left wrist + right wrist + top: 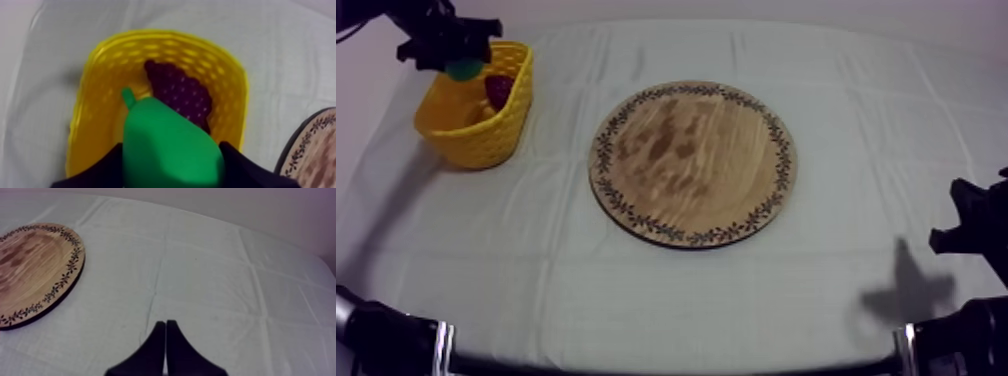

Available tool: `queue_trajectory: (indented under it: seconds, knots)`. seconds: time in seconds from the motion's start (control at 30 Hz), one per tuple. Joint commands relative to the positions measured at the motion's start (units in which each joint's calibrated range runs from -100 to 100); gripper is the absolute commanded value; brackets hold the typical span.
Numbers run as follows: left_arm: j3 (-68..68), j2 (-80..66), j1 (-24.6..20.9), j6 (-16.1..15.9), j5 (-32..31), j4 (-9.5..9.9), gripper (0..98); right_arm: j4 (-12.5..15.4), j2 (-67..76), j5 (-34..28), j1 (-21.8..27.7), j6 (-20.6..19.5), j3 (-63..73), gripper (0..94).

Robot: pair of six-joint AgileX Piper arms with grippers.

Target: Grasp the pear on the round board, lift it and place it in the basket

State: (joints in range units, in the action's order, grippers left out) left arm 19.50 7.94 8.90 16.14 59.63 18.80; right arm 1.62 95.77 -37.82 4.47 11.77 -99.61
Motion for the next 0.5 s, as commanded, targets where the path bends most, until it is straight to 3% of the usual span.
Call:
queue_trajectory:
  seconds: [0.0, 0.37, 0.47]
  knots:
    - [2.93, 0.32, -0.37, -0.02, -2.48, 0.07, 57.3, -0.03, -0.01, 0.00, -0.03, 0.02, -0.05, 0.5]
    - [9.66, 1.28, -1.41, 0.16, -8.63, 0.00, 57.2, -0.03, -0.01, 0.00, -0.03, 0.02, -0.05, 0.5]
    - [9.82, 1.44, -1.53, 0.57, -8.95, 0.02, 63.6, -0.03, -0.01, 0.00, -0.03, 0.02, -0.05, 0.5]
